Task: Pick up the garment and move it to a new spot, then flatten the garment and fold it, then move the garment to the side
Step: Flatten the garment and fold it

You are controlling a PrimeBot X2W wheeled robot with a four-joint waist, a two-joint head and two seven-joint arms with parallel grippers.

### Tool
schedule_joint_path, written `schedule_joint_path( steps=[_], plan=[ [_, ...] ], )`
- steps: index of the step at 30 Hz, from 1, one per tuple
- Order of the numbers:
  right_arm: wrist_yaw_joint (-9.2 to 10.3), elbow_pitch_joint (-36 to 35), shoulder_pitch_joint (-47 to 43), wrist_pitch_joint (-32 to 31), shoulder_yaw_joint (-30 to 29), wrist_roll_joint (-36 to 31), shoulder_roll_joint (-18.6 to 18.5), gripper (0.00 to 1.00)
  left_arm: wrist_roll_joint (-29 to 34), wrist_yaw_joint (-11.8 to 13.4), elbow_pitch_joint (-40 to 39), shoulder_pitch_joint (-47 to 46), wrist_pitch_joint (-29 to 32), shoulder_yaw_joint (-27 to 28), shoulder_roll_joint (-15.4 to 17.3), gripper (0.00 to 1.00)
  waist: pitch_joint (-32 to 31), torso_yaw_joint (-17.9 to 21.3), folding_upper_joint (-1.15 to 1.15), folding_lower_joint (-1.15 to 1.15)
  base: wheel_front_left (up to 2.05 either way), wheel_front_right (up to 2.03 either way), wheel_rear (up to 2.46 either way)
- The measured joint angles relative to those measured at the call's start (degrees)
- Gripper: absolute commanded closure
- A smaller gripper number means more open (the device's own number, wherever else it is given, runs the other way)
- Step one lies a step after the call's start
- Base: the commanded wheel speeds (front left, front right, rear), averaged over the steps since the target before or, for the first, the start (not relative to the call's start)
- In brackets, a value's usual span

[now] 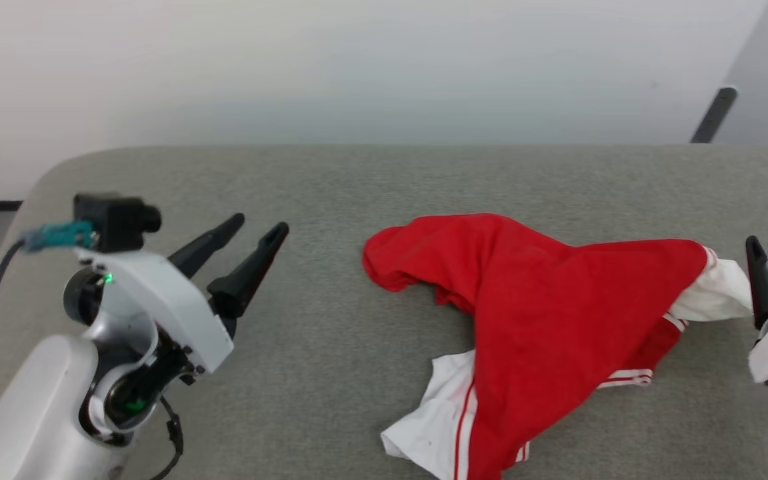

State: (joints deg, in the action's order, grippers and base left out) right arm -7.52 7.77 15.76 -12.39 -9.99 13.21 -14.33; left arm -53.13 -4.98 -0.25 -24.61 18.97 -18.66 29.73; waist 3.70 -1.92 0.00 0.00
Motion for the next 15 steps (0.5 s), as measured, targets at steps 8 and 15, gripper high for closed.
schedule_joint_path(
  steps=[8,15],
  plan=[
    [0.0,-6.3,-5.0,8.3,-1.8,-2.5,6.2,0.0,-6.4,6.6,-2.0,-4.4,18.3,-4.4,-0.4,0.0,1.2,3.7,0.0,0.0,0.0,0.0,0.0],
    [0.0,-9.3,-6.1,10.2,-4.0,-3.8,9.0,0.0,-9.9,13.3,-3.7,-6.0,31.5,-8.7,-0.5,0.0,3.2,6.2,0.0,0.0,0.0,0.0,0.0]
  ],
)
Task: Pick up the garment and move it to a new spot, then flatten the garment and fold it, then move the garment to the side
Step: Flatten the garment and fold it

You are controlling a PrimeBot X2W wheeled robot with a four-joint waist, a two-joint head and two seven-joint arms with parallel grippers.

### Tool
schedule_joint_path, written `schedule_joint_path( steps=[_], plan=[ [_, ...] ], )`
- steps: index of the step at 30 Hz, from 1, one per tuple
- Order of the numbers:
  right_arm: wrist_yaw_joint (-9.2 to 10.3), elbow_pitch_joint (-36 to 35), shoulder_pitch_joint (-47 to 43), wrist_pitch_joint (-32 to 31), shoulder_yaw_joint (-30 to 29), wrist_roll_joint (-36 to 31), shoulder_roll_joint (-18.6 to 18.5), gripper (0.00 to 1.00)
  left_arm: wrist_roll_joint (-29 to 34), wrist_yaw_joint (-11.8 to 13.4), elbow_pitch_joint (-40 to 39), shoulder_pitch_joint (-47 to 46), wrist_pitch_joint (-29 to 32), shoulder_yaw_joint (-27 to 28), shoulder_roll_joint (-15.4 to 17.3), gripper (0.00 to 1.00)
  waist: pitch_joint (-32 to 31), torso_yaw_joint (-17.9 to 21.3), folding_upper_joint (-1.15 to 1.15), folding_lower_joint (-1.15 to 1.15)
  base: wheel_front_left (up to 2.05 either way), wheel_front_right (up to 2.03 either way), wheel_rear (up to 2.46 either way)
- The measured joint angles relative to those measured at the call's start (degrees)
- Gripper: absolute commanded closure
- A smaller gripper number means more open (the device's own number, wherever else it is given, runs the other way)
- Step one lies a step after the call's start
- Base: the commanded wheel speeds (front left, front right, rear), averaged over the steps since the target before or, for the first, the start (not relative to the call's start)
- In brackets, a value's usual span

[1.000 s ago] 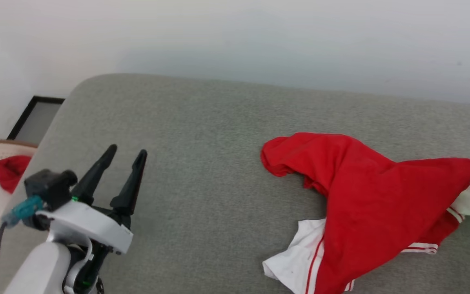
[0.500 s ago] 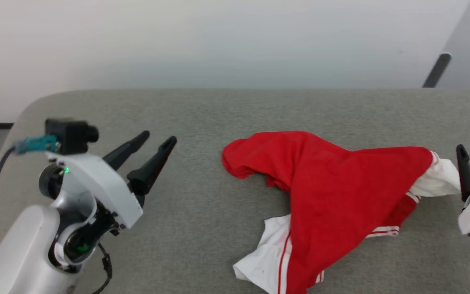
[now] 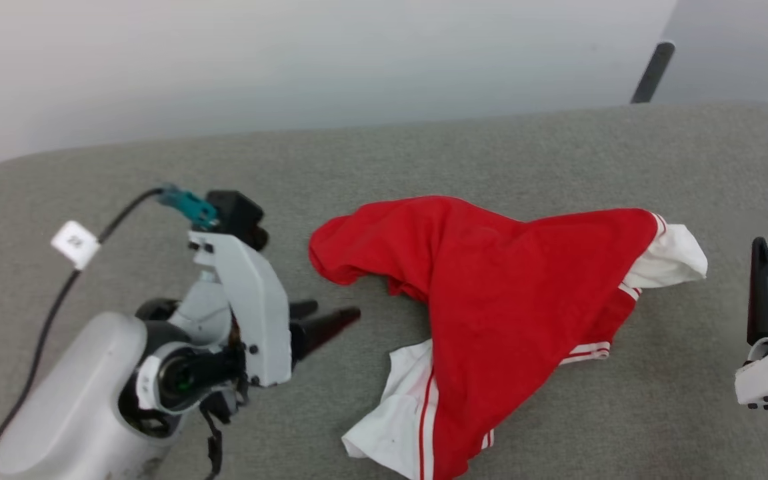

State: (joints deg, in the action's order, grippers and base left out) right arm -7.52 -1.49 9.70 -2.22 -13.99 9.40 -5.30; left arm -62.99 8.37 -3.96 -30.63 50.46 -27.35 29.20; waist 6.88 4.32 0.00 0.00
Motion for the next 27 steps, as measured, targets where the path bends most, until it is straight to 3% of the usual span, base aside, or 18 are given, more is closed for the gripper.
schedule_joint_path(
  steps=[3,11,27],
  plan=[
    [0.0,-0.4,-0.2,0.3,-0.6,0.0,0.6,0.0,-0.5,1.6,-0.6,-0.1,3.3,-1.8,0.0,0.0,0.9,1.0,0.0,0.0,0.0,0.0,0.0],
    [0.0,-1.5,-0.3,2.0,-0.5,-0.3,1.8,0.0,0.2,2.7,0.8,-0.2,6.3,-4.9,-0.5,0.0,3.6,3.3,0.0,0.0,0.0,0.0,0.0],
    [0.0,-0.4,2.3,4.8,0.8,1.0,2.3,0.0,2.6,1.2,8.1,-0.6,4.9,-6.5,-0.3,0.0,9.0,8.1,0.0,0.0,0.0,0.0,0.0]
  ],
)
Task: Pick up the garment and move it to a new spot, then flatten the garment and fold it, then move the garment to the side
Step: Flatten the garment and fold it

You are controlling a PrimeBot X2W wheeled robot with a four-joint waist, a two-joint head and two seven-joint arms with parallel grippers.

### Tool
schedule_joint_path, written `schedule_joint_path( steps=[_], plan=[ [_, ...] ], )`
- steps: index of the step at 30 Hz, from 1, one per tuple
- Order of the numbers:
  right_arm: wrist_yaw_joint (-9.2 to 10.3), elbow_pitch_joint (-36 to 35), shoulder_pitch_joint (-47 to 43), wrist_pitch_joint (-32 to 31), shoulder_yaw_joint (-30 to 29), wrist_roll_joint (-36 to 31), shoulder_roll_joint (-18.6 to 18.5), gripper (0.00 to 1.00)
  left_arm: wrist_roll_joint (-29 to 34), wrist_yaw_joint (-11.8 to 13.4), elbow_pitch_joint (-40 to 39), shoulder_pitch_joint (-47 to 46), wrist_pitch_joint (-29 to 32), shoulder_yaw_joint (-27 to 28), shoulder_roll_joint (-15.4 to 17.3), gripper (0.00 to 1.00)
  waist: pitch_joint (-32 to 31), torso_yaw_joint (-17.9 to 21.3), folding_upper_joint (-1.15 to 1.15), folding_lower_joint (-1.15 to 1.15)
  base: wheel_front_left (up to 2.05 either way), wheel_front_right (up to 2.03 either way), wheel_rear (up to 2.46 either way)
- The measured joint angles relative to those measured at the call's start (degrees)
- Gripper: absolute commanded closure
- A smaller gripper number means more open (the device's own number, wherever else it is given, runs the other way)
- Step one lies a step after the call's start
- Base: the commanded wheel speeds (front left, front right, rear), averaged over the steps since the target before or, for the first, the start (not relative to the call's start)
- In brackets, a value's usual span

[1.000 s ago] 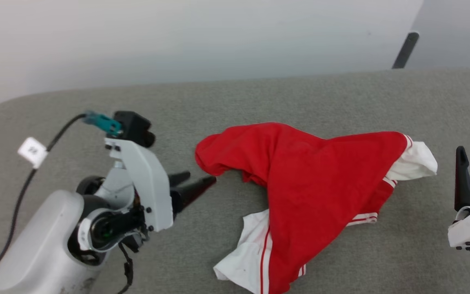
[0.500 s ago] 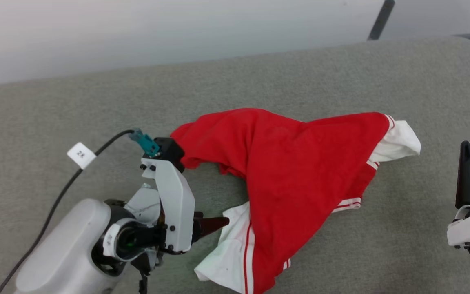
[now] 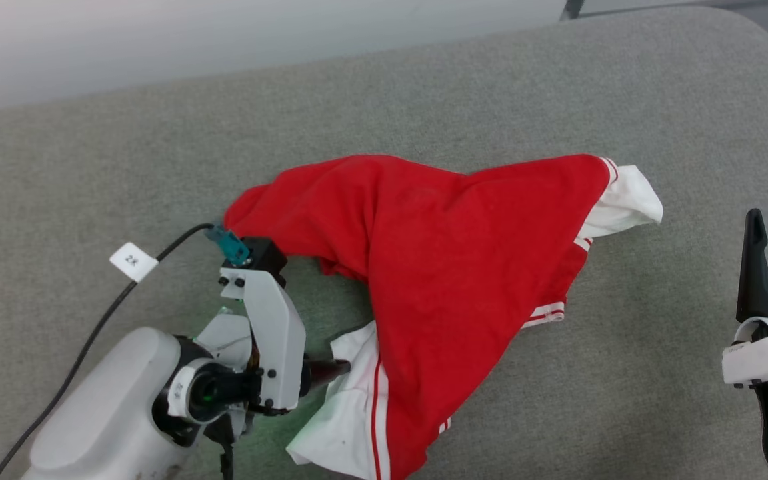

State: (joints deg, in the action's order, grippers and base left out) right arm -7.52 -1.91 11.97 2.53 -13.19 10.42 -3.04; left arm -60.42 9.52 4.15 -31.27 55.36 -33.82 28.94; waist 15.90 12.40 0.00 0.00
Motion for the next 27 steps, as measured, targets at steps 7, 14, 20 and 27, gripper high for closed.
schedule_joint_path(
  steps=[7,14,20,27],
  plan=[
    [0.0,0.9,0.6,0.7,0.0,0.4,0.0,0.0,0.5,-1.5,3.5,-0.7,-1.2,-0.6,-0.9,0.0,1.8,0.9,0.0,0.0,0.0,0.0,0.0],
    [0.0,1.5,1.6,1.0,-0.1,0.3,0.0,0.0,-0.3,-2.5,6.2,-1.2,0.0,-1.1,-1.2,1.0,2.1,0.6,0.0,0.0,0.0,0.0,0.0],
    [0.0,1.4,1.6,1.0,-0.7,-0.4,0.1,0.0,-1.0,-2.6,4.9,-1.7,3.0,-1.5,0.4,1.0,1.6,-0.7,0.0,0.0,0.0,0.0,0.0],
    [0.0,1.4,1.4,0.5,-0.8,-0.9,0.1,0.0,0.3,-3.1,3.5,-2.7,3.9,-0.1,6.2,1.0,0.3,-2.4,0.0,0.0,0.0,0.0,0.0]
  ],
)
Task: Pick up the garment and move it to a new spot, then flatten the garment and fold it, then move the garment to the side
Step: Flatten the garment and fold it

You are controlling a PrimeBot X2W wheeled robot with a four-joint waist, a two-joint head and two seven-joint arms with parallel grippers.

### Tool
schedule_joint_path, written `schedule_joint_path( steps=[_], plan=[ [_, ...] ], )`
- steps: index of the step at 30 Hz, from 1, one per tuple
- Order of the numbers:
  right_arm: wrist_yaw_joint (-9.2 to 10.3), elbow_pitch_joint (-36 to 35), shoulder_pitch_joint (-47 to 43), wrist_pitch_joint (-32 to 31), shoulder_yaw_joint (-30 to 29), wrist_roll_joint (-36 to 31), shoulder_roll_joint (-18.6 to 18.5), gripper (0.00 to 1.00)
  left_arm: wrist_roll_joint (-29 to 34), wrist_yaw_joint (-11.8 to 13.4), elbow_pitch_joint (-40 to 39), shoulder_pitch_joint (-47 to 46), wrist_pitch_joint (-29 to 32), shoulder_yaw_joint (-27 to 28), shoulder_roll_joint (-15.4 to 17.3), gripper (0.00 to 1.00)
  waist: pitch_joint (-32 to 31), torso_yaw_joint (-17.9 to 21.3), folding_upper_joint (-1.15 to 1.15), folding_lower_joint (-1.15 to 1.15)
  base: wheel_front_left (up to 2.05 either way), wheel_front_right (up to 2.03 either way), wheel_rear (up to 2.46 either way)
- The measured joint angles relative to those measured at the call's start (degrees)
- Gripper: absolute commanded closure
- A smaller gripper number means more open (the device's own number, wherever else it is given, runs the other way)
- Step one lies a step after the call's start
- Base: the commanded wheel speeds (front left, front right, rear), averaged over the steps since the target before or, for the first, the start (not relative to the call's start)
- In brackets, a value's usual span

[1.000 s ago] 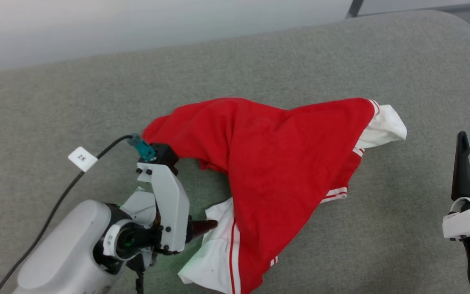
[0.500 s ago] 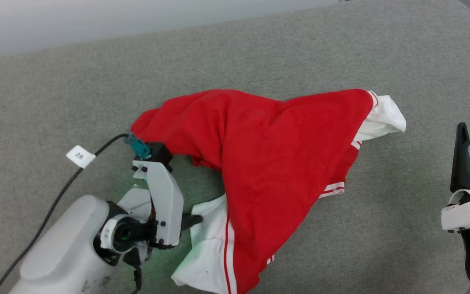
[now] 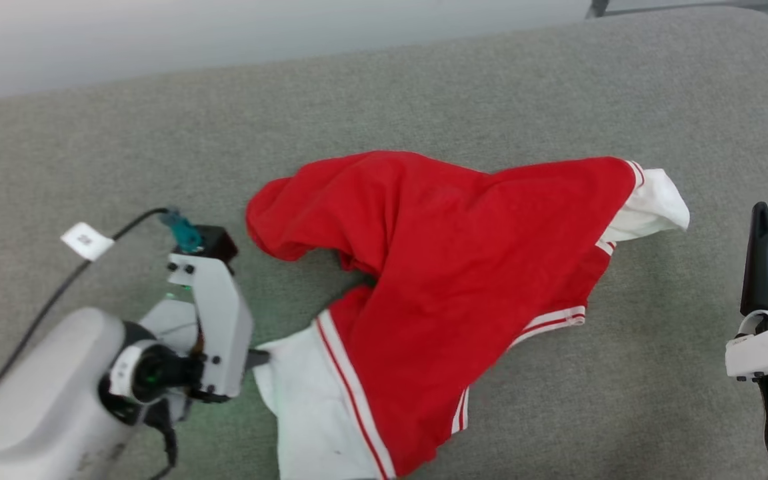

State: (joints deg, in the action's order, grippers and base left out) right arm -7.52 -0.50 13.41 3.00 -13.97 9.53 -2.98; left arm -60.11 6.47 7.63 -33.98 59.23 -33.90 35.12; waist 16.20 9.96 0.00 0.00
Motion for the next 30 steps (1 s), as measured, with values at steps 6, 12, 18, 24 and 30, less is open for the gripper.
schedule_joint_path(
  steps=[6,12,18,24,30],
  plan=[
    [0.0,-0.2,-0.7,-0.6,0.3,-0.2,0.0,0.0,1.8,-1.0,-0.9,-0.5,-0.1,0.6,3.8,1.0,-1.2,-1.1,0.0,0.0,0.0,0.0,0.0],
    [0.0,-1.1,-1.3,-1.6,0.3,-0.5,0.0,0.0,3.5,-3.8,0.6,-1.6,-0.8,1.2,8.3,1.0,-2.4,-2.1,0.0,0.0,0.0,0.0,0.0],
    [0.0,-1.7,-2.1,-2.4,0.7,-0.6,0.0,0.0,6.1,-7.3,2.8,-3.4,-2.0,0.7,10.6,1.0,-2.5,-2.1,0.0,0.0,0.0,0.0,0.0],
    [0.0,-2.3,-2.1,-3.0,1.3,-0.5,0.0,0.0,8.1,-10.0,7.0,-5.8,-4.2,0.6,12.3,1.0,-1.9,-1.3,0.0,0.0,0.0,0.0,0.0],
    [0.0,-2.5,-2.3,-3.3,1.6,-0.1,0.0,0.0,9.5,-11.7,11.4,-7.1,-7.0,0.0,12.3,1.0,-1.0,-0.5,0.0,0.0,0.0,0.0,0.0]
  ],
)
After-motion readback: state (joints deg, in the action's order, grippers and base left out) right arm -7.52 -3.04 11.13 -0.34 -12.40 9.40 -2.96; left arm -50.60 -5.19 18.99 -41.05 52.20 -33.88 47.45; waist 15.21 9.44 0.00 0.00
